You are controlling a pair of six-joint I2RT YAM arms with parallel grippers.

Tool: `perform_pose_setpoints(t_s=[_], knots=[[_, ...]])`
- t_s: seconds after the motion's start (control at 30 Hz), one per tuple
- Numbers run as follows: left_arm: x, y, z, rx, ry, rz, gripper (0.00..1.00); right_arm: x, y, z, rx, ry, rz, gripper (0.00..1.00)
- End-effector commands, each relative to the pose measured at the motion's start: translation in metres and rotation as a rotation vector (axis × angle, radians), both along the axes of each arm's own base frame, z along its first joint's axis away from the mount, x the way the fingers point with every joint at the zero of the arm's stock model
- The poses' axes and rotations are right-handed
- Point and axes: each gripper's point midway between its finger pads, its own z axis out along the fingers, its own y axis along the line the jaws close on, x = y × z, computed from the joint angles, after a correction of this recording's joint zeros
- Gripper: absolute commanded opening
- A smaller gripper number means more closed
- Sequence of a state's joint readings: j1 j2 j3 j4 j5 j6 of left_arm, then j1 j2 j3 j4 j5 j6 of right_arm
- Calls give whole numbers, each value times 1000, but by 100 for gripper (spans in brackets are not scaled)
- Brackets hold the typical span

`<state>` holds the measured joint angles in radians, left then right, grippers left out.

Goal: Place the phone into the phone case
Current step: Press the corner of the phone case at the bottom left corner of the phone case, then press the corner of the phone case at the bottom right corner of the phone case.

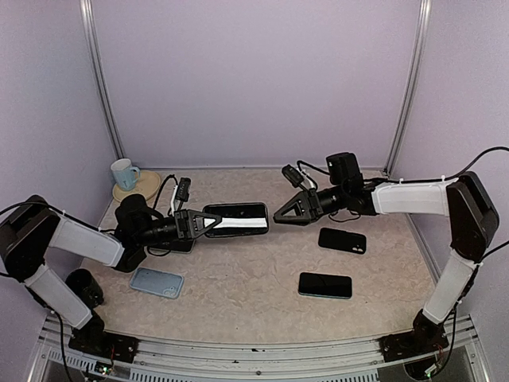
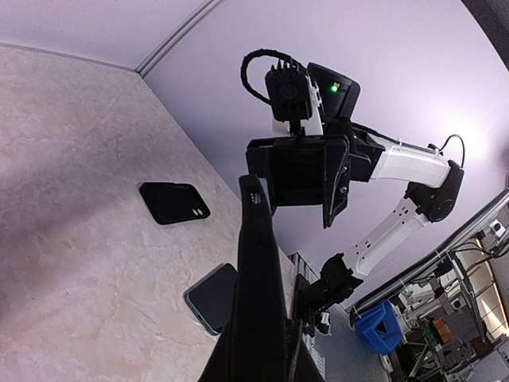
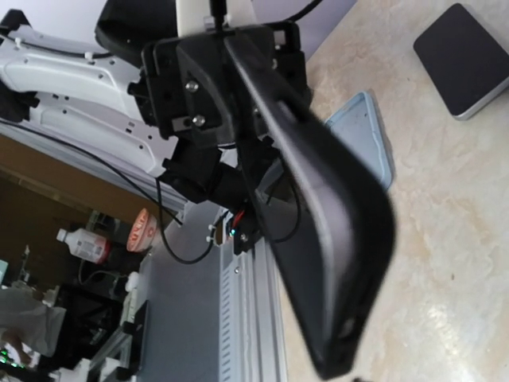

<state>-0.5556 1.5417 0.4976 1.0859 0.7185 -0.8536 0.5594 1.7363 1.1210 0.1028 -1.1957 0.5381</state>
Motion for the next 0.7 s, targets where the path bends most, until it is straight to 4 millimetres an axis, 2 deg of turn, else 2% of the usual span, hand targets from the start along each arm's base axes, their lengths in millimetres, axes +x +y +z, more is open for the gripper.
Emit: perform_pose_setpoints(t_s=[0.0,0.07,0.33,0.67], knots=[[-8,2,26,-71,-89,-34,0,17,5,5,12,-38,-31,54],[-9,1,27,-75,-89,-45,0,23,7,4,8,-41,-43,56],[-14,-3,24,-75,-84,-65,0,35,16,2,18,-24,-56,56],[-12,-10,17,-68,-67,-75,0,36,22,9,54,1,-27,35]])
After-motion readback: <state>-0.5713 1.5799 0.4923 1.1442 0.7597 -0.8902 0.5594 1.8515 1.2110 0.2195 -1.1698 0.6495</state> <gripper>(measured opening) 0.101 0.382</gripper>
